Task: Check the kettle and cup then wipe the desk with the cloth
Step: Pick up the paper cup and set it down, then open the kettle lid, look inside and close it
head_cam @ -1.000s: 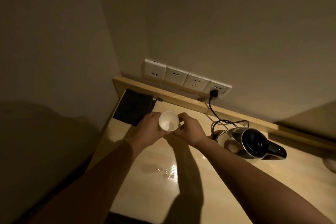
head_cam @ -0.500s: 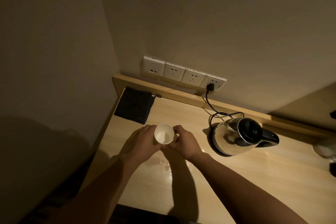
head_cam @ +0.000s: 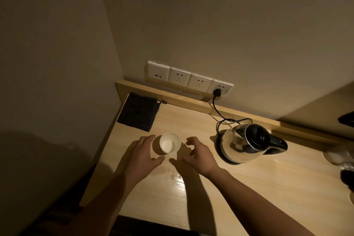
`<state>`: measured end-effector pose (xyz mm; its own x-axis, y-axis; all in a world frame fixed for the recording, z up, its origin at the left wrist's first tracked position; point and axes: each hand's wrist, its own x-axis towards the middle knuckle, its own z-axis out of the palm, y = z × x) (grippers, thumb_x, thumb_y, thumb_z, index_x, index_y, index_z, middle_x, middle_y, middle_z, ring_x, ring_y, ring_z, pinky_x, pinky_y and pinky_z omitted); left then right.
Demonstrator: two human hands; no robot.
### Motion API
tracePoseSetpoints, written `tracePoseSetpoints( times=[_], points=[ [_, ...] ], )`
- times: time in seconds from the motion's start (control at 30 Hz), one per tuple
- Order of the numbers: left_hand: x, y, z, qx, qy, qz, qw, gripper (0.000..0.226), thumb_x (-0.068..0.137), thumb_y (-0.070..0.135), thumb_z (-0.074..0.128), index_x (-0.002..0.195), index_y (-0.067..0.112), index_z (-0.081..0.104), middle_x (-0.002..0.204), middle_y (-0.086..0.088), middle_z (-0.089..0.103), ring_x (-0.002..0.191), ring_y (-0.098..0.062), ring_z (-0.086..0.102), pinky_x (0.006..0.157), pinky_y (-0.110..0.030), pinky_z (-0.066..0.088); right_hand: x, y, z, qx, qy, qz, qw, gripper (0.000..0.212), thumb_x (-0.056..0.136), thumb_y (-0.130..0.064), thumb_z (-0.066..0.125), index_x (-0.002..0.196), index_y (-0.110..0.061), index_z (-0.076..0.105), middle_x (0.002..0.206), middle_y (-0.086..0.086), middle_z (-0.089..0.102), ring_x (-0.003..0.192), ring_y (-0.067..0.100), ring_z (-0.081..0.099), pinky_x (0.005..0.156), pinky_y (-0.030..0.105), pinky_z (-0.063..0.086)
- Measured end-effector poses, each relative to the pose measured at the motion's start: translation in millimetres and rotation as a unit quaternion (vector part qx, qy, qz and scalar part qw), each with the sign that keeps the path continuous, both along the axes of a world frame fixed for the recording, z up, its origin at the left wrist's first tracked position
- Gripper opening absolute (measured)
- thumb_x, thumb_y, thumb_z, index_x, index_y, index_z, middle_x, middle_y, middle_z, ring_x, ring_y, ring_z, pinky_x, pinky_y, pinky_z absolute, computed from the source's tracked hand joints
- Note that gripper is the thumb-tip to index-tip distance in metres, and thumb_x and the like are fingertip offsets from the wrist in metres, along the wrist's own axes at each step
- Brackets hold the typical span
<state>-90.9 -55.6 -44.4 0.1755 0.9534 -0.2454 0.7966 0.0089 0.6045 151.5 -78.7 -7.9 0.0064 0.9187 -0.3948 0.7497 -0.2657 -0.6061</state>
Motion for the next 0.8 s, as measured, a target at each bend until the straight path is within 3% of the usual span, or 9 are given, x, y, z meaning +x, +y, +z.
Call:
tracePoseSetpoints(
  times=[0.2, 0.33, 0.43, 0.57, 0.7, 0.8],
  points=[
    [32, -21, 20, 0.025, -0.080, 0.032, 0.996, 0.077, 0.079, 0.059, 0.081, 0.144, 0.038, 0.044, 0.135, 0.013, 0.055, 0.113, -0.008, 0.058, 0.087, -0.028, 0.055, 36, -19, 45, 0.062, 0.038, -0.009, 0.997, 0.071, 0.089, -0.044, 0.080, 0.148, -0.021, 0.047, 0.141, -0.006, 0.060, 0.103, 0.009, 0.064, 0.085, 0.029, 0.056],
    [78, -26, 33, -0.007, -0.106, 0.021, 0.994, 0.082, 0.079, 0.070, 0.072, 0.147, 0.043, 0.035, 0.148, 0.008, 0.048, 0.126, -0.015, 0.056, 0.100, -0.043, 0.058, 80, -31, 79, 0.103, 0.035, 0.031, 0.994, 0.069, 0.091, -0.052, 0.075, 0.149, -0.027, 0.046, 0.138, -0.014, 0.060, 0.106, 0.002, 0.062, 0.090, 0.032, 0.058],
    [122, -32, 34, -0.021, -0.140, 0.029, 0.989, 0.090, 0.071, 0.078, 0.064, 0.148, 0.043, 0.034, 0.149, 0.009, 0.047, 0.131, -0.014, 0.053, 0.106, -0.047, 0.053, 125, -37, 100, 0.130, 0.029, 0.053, 0.990, 0.075, 0.085, -0.067, 0.069, 0.148, -0.033, 0.046, 0.135, -0.023, 0.055, 0.112, -0.004, 0.058, 0.097, 0.026, 0.055],
    [188, -51, 26, -0.038, -0.149, 0.053, 0.987, 0.100, 0.066, 0.084, 0.064, 0.151, 0.039, 0.035, 0.147, 0.010, 0.049, 0.130, -0.012, 0.053, 0.109, -0.045, 0.051, 195, -35, 115, 0.178, -0.030, 0.079, 0.980, 0.068, 0.086, -0.067, 0.066, 0.142, -0.032, 0.050, 0.135, -0.012, 0.061, 0.121, 0.008, 0.055, 0.097, 0.031, 0.052],
    [255, -78, 12, -0.023, -0.192, 0.112, 0.975, 0.103, 0.064, 0.079, 0.072, 0.150, 0.032, 0.041, 0.141, 0.018, 0.050, 0.130, -0.009, 0.052, 0.108, -0.033, 0.049, 259, -21, 108, 0.202, -0.087, 0.099, 0.971, 0.064, 0.088, -0.063, 0.067, 0.137, -0.023, 0.058, 0.122, -0.004, 0.062, 0.113, 0.016, 0.055, 0.092, 0.037, 0.050],
    [295, -85, 14, -0.024, -0.262, 0.151, 0.953, 0.076, 0.069, 0.067, 0.080, 0.136, 0.055, 0.047, 0.126, 0.045, 0.050, 0.119, 0.009, 0.053, 0.100, -0.015, 0.044, 290, -13, 90, 0.156, -0.049, 0.109, 0.980, 0.068, 0.089, -0.062, 0.069, 0.142, -0.022, 0.057, 0.122, -0.005, 0.057, 0.112, 0.014, 0.056, 0.088, 0.033, 0.049]
  ],
)
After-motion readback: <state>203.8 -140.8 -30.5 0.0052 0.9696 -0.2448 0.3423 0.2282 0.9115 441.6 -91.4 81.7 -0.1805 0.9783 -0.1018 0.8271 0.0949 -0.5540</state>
